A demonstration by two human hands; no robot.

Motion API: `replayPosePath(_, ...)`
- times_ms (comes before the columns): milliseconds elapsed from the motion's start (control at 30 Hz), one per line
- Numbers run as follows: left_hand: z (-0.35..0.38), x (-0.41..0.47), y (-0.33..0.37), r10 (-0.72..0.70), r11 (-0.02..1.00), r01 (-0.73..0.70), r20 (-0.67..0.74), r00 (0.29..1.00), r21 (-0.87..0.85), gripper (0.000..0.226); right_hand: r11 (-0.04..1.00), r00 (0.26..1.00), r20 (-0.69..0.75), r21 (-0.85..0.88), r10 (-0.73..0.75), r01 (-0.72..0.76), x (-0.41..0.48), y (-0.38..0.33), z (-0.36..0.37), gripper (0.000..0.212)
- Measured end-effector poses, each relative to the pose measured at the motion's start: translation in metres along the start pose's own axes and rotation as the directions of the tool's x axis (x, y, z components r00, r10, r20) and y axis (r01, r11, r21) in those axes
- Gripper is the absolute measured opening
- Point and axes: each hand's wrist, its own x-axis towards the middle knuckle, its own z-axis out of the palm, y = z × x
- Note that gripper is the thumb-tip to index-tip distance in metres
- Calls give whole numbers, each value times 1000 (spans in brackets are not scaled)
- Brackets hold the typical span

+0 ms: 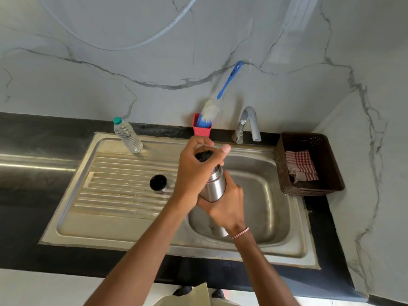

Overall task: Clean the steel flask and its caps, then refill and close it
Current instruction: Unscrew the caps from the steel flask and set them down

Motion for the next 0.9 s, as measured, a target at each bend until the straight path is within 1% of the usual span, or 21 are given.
replayPosePath(33, -6, 4, 3, -33, 994, 48, 150, 988, -100, 31, 995, 997, 79, 97, -11, 3, 5, 4, -7, 61)
replayPosePath(67, -12, 7, 7, -36, 986, 82, 289, 957, -148, 29, 981, 987, 157, 193, -27, -4, 10, 7, -12, 61)
replayPosePath(100, -15, 9, 10, -26, 984, 91, 383, 924, -153, 26, 963, 974, 221, 269, -48, -13, 12, 8, -15, 61)
replayPosePath(133, -16, 10, 12, -17, 986, 86, 425, 905, -143, 22, 949, 963, 262, 313, -66, -20, 14, 9, -18, 61)
replayPosePath(167, -14, 10, 14, -13, 989, 76, 430, 903, -130, 19, 945, 959, 274, 326, -76, -18, 16, 9, -19, 61)
replayPosePath(200, -11, 10, 17, -13, 992, 63, 399, 917, -114, 21, 947, 961, 264, 320, -76, -13, 17, 9, -19, 61)
replayPosePath(267, 0, 8, 20, -15, 996, 39, 268, 963, -84, 32, 963, 982, 186, 271, -45, -7, 18, 6, -19, 59)
replayPosePath(300, 7, 6, 20, -28, 995, 43, 179, 984, -85, 35, 979, 991, 128, 203, -23, -3, 17, 4, -17, 60)
replayPosePath(333, 14, 4, 20, -50, 994, 57, 69, 996, -91, 35, 996, 998, 62, 90, -11, 6, 16, 1, -14, 61)
replayPosePath(400, 25, -3, 18, -59, 997, 53, -129, 990, -52, 36, 978, 995, -94, -210, -17, -3, 11, -5, -8, 60)
replayPosePath(433, 28, -5, 17, -46, 999, 42, -162, 986, -28, 39, 960, 988, -149, -280, -29, -14, 9, -7, -7, 59)
replayPosePath(467, 28, -6, 16, -41, 999, 36, -149, 988, -32, 42, 963, 988, -154, -270, -28, -14, 8, -7, -8, 58)
replayPosePath(500, 27, -5, 17, -56, 997, 50, -96, 994, -65, 45, 982, 994, -112, -191, -19, -3, 10, -5, -12, 57)
replayPosePath(567, 14, 1, 20, -99, 986, 112, 104, 990, -125, 46, 998, 997, 74, 63, -15, 11, 14, 1, -24, 57)
replayPosePath(633, 2, 6, 24, -87, 991, 114, 319, 944, -66, 39, 965, 964, 255, 262, -78, 9, 18, 6, -35, 58)
replayPosePath(667, -1, 6, 25, -79, 993, 105, 381, 921, -49, 36, 951, 945, 310, 309, -107, 6, 19, 8, -38, 59)
replayPosePath(700, -2, 6, 24, -79, 993, 108, 393, 916, -51, 35, 945, 935, 333, 326, -122, 8, 20, 8, -39, 60)
replayPosePath(733, 1, 5, 25, -82, 992, 110, 360, 929, -57, 37, 949, 941, 317, 314, -122, 18, 20, 9, -38, 60)
replayPosePath(800, 12, 2, 26, -78, 993, 94, 206, 975, -71, 45, 979, 979, 188, 197, -83, 45, 19, 5, -32, 56)
replayPosePath(833, 19, 0, 25, -76, 995, 82, 98, 992, -58, 48, 996, 994, 94, 76, -57, 50, 17, 3, -28, 55)
replayPosePath(900, 29, -4, 24, -79, 997, 80, -94, 992, 1, 54, 982, 996, -69, -185, -53, 39, 15, -2, -21, 54)
